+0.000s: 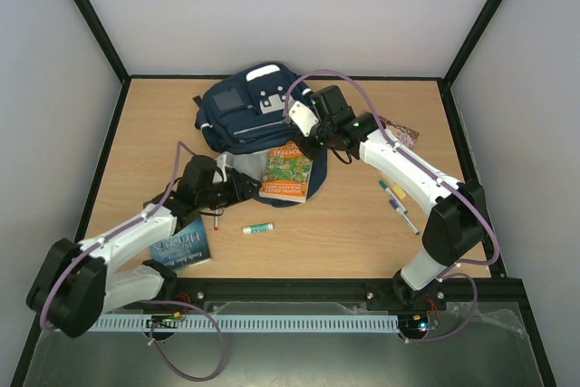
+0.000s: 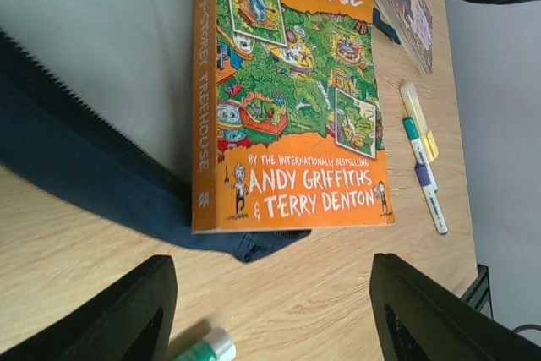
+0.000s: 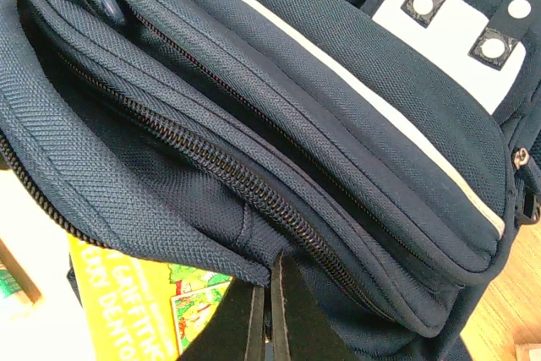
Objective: Pack the student bag
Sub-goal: Place the book in the student bag.
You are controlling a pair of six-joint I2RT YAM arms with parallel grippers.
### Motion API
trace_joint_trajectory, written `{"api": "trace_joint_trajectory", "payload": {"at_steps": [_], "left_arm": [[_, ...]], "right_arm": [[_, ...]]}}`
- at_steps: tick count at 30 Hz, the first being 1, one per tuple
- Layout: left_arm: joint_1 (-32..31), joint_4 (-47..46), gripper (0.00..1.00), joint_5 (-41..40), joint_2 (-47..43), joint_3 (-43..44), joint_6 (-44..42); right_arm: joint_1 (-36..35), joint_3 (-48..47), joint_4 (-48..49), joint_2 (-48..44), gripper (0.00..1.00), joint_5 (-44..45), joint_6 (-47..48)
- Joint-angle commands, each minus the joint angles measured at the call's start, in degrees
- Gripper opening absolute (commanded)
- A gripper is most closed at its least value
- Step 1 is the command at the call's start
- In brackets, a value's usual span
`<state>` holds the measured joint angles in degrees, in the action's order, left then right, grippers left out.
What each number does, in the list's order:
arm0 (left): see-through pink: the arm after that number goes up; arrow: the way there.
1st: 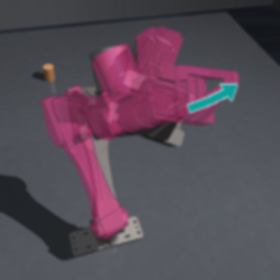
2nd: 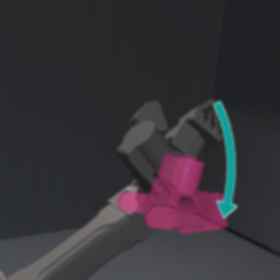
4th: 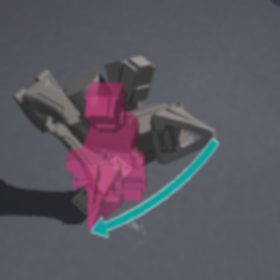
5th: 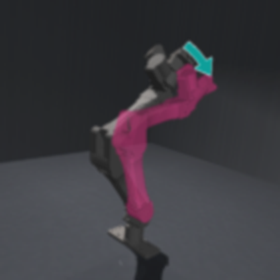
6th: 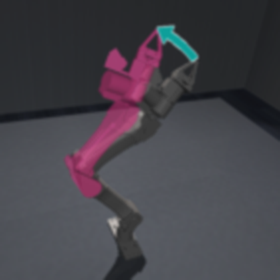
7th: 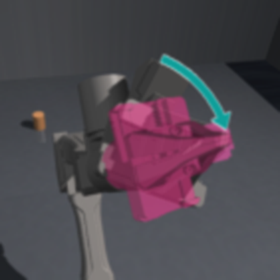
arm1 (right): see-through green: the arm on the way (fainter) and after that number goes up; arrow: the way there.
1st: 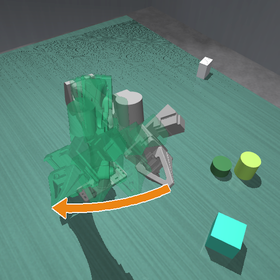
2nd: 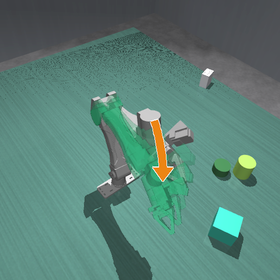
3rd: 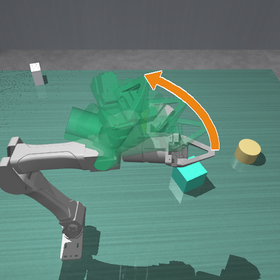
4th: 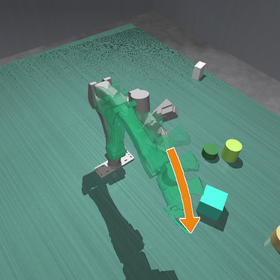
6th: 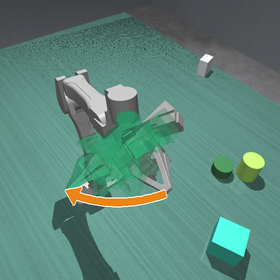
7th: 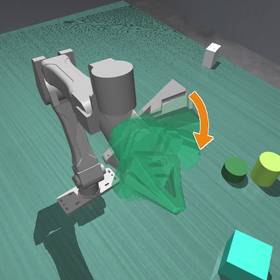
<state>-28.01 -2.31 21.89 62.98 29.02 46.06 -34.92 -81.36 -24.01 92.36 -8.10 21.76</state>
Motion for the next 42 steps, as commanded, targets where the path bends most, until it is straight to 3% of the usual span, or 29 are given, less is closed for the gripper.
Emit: {"api": "trace_joint_trajectory", "payload": {"at_steps": [1,16,24,28,32,42], "left_arm": [[0.0,-10.6,0.65,3.1,7.4,2.0,1.2],[0.5,-14.5,0.69,6.1,28.7,7.3,3.3],[1.5,-29.6,0.63,17.5,34.7,4.3,13.0],[1.4,-34.0,0.56,20.5,35.3,5.0,16.0],[1.0,-32.1,0.50,21.5,35.1,7.9,15.4],[-0.6,-29.1,0.19,19.4,33.9,9.6,16.7]], "right_arm": [[-0.6,-0.6,-1.6,-3.1,0.01,-1.3,-2.7],[-0.8,-1.1,-2.8,-7.8,0.01,-7.9,-7.5],[-0.7,-0.7,-2.6,-8.3,0.01,-9.6,-8.5],[-0.8,0.4,-1.9,-8.2,0.01,-10.0,-8.5],[-0.8,0.4,-1.8,-8.3,0.01,-10.1,-8.6],[-0.7,0.8,-1.5,-9.1,0.01,-9.5,-8.6]]}}
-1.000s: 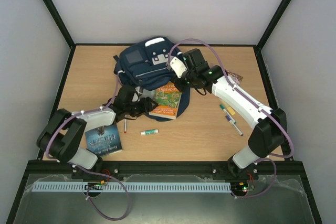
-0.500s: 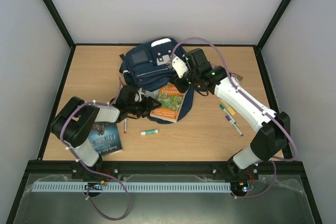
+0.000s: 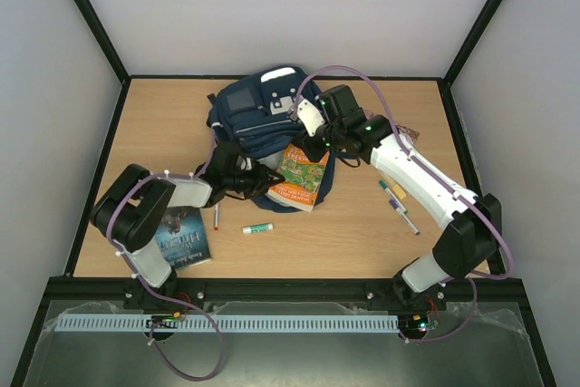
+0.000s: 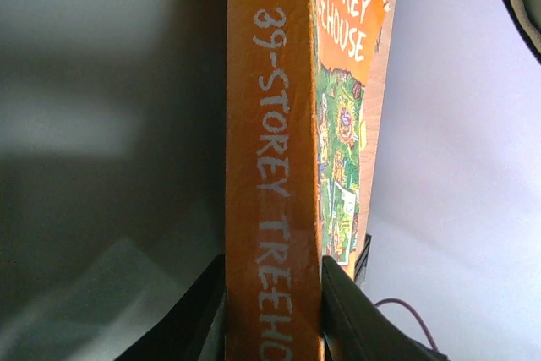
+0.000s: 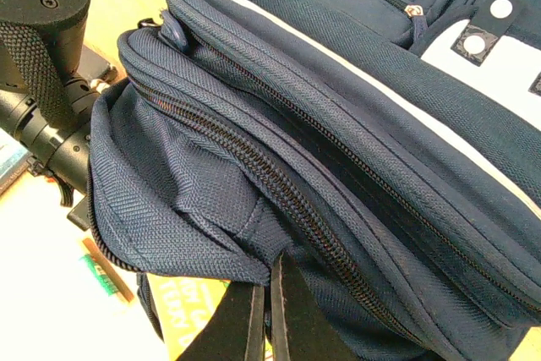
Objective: Pack the student bag
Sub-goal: Place the book in the student bag.
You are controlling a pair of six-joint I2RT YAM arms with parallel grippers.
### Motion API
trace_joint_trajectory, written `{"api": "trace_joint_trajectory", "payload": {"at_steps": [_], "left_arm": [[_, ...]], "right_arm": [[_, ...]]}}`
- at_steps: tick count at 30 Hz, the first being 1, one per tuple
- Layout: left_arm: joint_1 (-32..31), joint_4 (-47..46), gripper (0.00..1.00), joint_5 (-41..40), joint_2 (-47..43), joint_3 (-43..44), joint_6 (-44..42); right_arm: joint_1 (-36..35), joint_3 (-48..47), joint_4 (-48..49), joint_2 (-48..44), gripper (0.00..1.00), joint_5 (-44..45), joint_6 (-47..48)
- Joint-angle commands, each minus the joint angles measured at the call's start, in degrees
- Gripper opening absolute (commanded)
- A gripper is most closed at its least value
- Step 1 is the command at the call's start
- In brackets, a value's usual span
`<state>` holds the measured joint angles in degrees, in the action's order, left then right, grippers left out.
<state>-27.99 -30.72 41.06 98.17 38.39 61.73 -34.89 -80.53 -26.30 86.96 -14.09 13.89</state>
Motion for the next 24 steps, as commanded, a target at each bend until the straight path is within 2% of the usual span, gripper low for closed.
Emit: {"api": "trace_joint_trajectory", "payload": {"at_steps": [1,7,14,19,24], "left_arm": [[-0.7,-1.0,0.17,-0.3,-2.1,-0.1,1.5],[-0.6,-6.4,0.03,-4.2,-9.3,-4.7,4.6],[1.3,-12.2,0.03,-9.9,-15.6,-9.3,7.6],[2.4,-19.4,0.03,-13.9,-15.2,-10.6,8.6],[3.6,-29.0,0.03,-15.7,-8.9,-10.3,9.8]], "right_arm": [[-0.8,-0.1,0.8,-3.9,0.01,-3.4,-0.7],[-0.8,-1.1,0.6,-4.7,0.01,-1.5,-1.1],[-0.8,-1.0,0.6,-5.2,0.01,-1.3,-1.6],[-0.8,-1.3,0.7,-5.6,0.01,-1.8,-2.0],[-0.8,-1.7,0.5,-5.1,0.01,-2.8,-2.3]]}}
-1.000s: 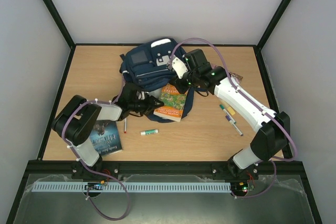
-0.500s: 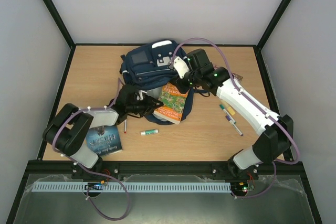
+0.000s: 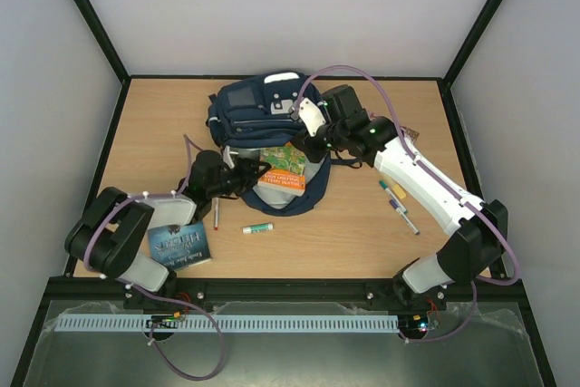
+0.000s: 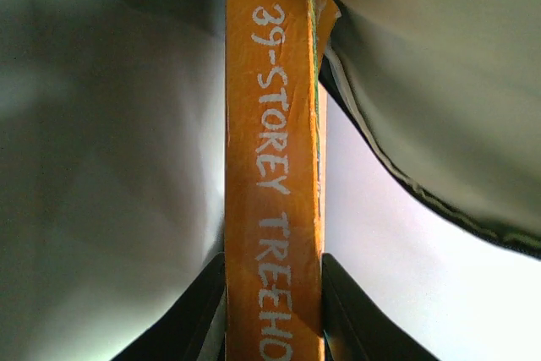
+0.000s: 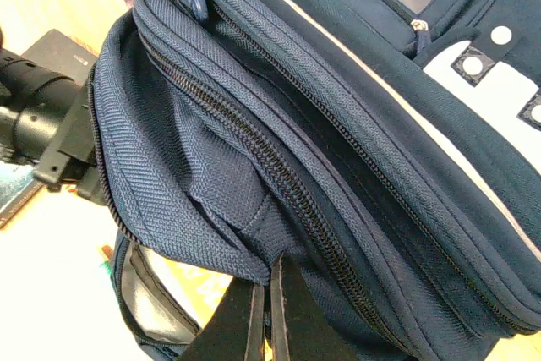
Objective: Pack the student bag
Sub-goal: Place the book in the student bag.
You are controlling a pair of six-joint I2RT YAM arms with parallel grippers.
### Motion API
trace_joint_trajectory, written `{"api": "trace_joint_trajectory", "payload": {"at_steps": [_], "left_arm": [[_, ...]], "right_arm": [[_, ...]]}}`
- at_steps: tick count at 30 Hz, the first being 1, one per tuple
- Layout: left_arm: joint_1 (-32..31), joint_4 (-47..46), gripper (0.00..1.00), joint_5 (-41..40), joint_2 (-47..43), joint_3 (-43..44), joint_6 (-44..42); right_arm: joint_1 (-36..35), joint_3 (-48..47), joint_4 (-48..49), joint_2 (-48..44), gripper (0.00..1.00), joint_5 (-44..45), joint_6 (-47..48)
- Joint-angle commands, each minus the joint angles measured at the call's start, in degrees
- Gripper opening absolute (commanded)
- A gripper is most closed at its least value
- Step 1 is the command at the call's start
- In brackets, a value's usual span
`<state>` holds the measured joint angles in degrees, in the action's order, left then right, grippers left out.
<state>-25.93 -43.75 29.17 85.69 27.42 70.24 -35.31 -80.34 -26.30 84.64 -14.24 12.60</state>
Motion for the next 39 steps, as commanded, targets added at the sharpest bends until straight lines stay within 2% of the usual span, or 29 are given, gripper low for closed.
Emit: {"api": "trace_joint_trajectory", "payload": {"at_steps": [1,6,16,20,26,31,35,39], "left_arm": [[1.7,-17.6,0.03,-3.9,5.2,1.4,1.6],[1.9,-21.5,0.03,-4.9,12.2,5.9,1.8],[2.5,-20.8,0.03,-7.7,20.1,13.4,1.7],[2.4,-23.3,0.03,-1.8,22.2,15.7,3.0],[2.4,-17.9,0.03,4.4,14.0,11.6,2.0],[2.3,-8.2,0.03,4.9,4.2,9.2,-4.1],[2.7,-6.0,0.03,3.5,2.9,9.7,-5.0],[3.2,-9.4,0.03,0.4,6.1,10.2,-2.9]], "right_arm": [[-0.4,-2.0,0.5,-2.7,0.01,-3.0,-1.1],[-0.4,-2.2,0.6,-2.3,0.01,-4.2,-1.0],[-0.4,-2.9,0.1,-1.8,0.01,-4.3,-1.1],[-0.4,-2.6,0.3,-1.6,0.01,-3.2,-0.9],[-0.3,-3.1,0.4,-1.4,0.01,-0.1,-0.3],[-0.4,-3.6,0.8,-1.1,0.01,1.5,0.2],[-0.4,-4.0,0.4,-0.6,0.01,0.9,0.0],[-0.4,-3.6,0.1,-1.0,0.01,-0.5,0.1]]}}
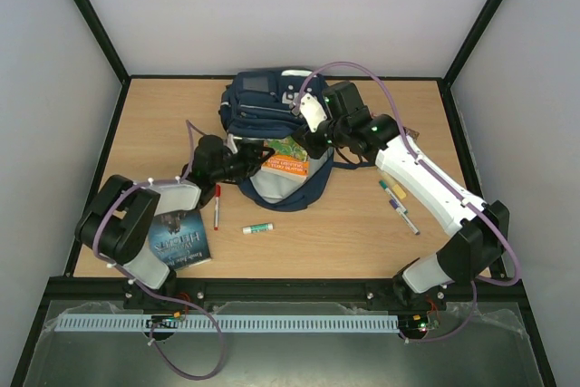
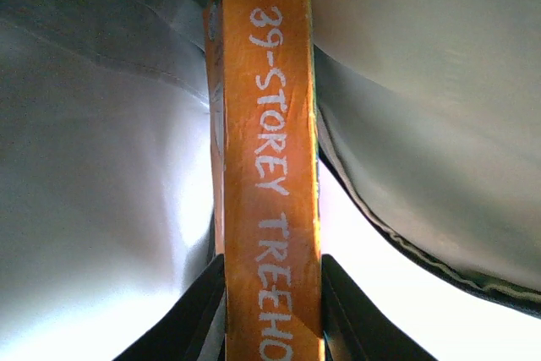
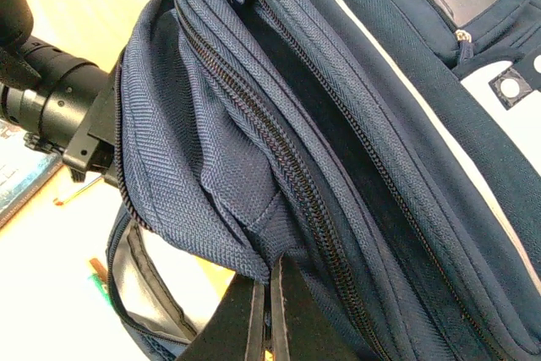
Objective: Pack the student bag
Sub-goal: Place the book in the student bag.
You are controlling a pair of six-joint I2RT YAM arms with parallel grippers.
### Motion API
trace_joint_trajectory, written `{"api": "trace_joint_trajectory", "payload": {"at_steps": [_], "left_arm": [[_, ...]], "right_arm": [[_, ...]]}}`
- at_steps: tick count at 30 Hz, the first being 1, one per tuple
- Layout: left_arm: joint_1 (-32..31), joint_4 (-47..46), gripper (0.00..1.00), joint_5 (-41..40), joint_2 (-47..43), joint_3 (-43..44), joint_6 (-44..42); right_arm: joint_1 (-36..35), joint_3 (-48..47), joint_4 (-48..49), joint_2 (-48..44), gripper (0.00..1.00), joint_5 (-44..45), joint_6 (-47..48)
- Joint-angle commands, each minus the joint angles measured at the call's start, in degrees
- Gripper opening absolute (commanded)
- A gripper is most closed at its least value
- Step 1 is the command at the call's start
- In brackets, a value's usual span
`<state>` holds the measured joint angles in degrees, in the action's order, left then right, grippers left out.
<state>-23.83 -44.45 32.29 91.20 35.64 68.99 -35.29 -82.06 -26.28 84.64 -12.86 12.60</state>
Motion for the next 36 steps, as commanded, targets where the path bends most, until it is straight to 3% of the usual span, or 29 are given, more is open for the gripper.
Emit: {"api": "trace_joint_trajectory", "payload": {"at_steps": [1,7,16,27,36], "left_arm": [[1.3,-9.8,0.03,-3.0,2.1,2.5,-1.0],[1.5,-14.2,0.03,-1.5,11.3,8.7,4.1],[1.9,2.4,0.03,-7.4,17.3,18.1,-10.3],[2.5,16.9,0.03,-16.1,19.4,22.1,-16.9],[2.3,17.1,0.29,-15.1,10.4,16.0,-17.6]], "right_arm": [[-0.4,-1.6,0.2,-1.0,0.01,-1.9,0.1],[-0.3,-1.2,0.1,-1.2,0.01,-1.7,0.6],[-0.4,-0.6,0.2,-1.5,0.01,-2.7,1.0],[-0.4,0.1,0.7,-1.3,0.01,-0.1,2.2],[-0.3,5.1,1.9,1.3,0.01,2.5,4.4]]}}
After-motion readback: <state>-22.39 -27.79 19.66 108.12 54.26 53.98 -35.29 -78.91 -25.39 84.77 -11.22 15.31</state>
